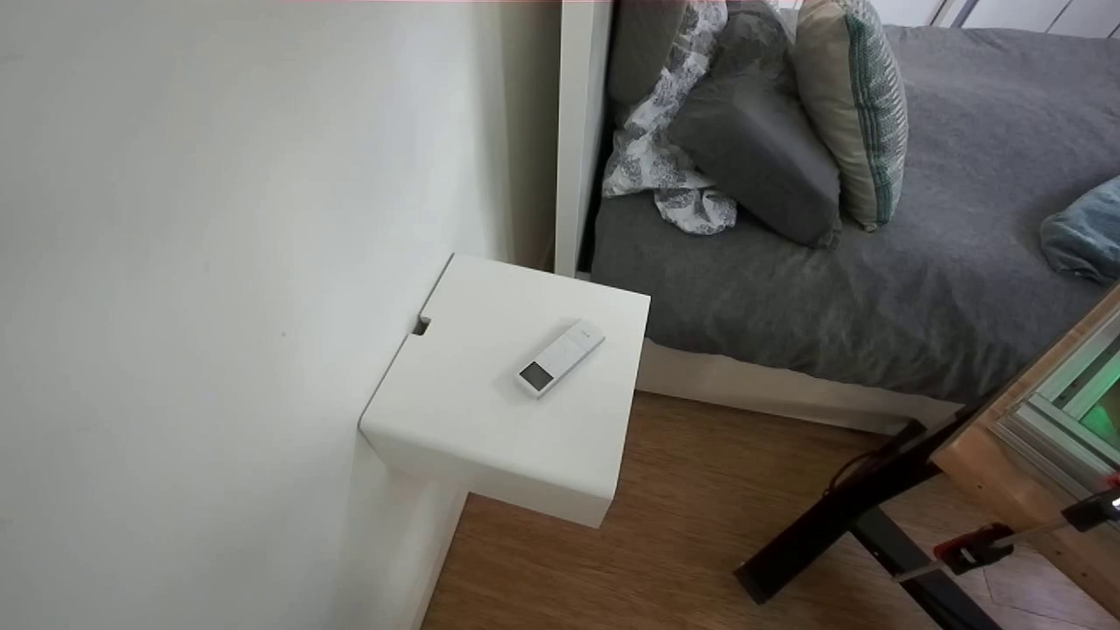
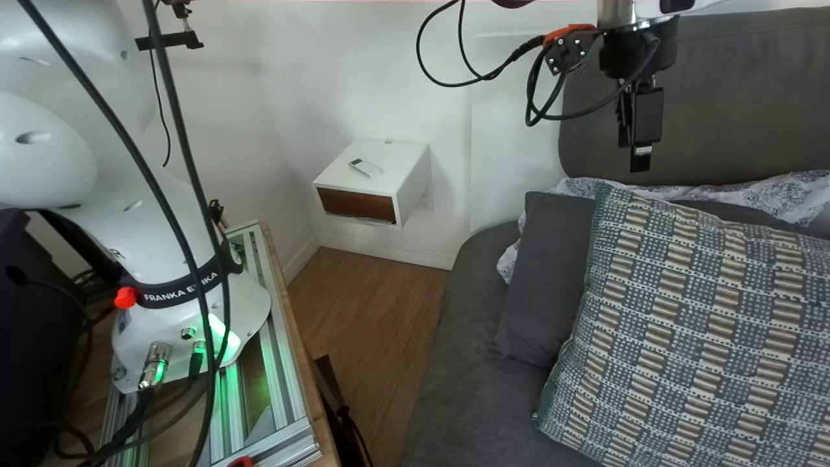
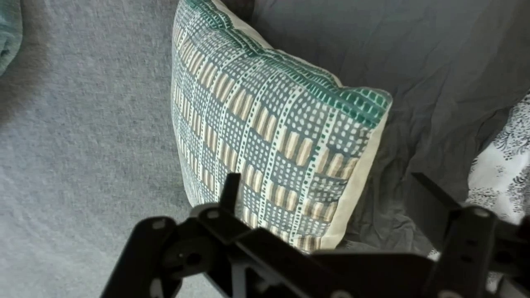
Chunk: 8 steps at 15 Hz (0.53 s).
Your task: Put the other pillow on top of the grey pillow
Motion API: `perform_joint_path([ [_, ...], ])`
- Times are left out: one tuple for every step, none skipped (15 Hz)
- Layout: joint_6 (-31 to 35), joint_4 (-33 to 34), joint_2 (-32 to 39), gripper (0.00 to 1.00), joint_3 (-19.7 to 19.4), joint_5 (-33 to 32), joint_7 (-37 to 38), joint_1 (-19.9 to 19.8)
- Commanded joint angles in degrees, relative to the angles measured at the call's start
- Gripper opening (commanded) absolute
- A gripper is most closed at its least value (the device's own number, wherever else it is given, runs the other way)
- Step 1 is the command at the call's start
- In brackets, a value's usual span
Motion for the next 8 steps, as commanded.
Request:
perform_joint_path([
  [-3.9,8.4,7.6,1.0,-2.0,2.9,0.0,1.7],
  [-3.3,9.9,9.5,1.0,-2.2,3.8,-0.1,1.6],
  [-3.9,11.6,11.2,1.0,-2.3,4.7,-0.4,1.5],
  [-3.2,13.2,13.2,1.0,-2.6,5.6,-0.4,1.4],
  [-2.7,14.9,15.0,1.0,-2.7,6.7,-0.8,1.2],
  [-2.8,16.5,16.7,1.0,-2.8,7.5,-1.2,1.1],
  [-3.3,18.2,18.4,1.0,-3.0,8.1,-1.3,1.2],
  [-3.8,19.9,20.0,1.0,-3.5,8.3,-1.0,1.4],
])
